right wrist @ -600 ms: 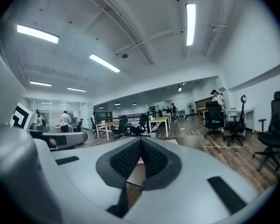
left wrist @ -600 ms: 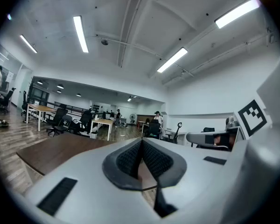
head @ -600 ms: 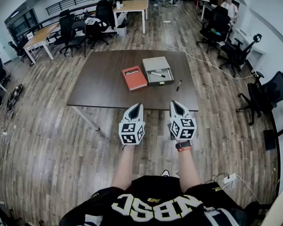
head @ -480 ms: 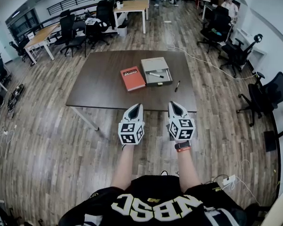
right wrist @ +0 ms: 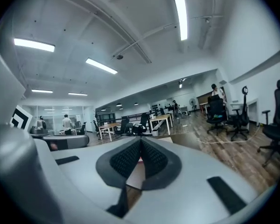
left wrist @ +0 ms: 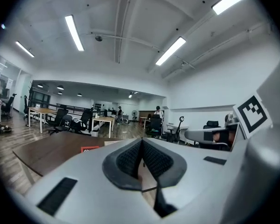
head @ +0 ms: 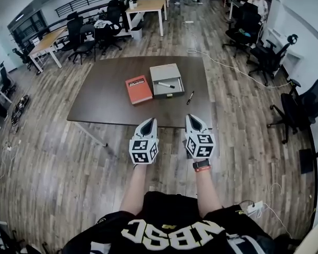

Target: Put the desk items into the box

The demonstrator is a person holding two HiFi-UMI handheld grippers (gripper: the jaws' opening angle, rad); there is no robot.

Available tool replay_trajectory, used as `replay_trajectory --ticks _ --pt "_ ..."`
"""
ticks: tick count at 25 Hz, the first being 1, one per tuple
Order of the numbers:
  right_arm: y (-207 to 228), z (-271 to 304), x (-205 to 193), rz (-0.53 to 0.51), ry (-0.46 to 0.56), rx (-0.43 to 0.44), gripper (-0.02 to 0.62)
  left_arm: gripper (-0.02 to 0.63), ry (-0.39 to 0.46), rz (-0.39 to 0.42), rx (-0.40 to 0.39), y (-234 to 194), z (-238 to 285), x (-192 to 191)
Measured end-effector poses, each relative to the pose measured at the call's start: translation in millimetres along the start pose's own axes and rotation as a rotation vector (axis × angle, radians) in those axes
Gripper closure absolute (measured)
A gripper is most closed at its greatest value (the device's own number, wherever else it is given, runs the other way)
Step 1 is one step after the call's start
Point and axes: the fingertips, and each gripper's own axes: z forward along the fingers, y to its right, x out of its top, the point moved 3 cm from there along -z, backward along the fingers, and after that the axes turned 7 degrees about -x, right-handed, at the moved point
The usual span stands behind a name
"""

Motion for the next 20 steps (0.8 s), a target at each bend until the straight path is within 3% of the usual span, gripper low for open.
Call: replay_trajectory --ticks 8,15,20 --pt "31 25 -17 0.052 -0.054 0.008 0.588 0.592 -0.043 -0.004 0.014 2 36 -15" --pt "41 92 -14 0.117 -0.060 -0.021 0.588 0.592 -0.041 -0.012 -0.084 -27 118 -17" --pt "55 145 22 -0.022 -0.036 -0.112 0.588 0.592 -0.026 -0.015 -0.112 -77 183 8"
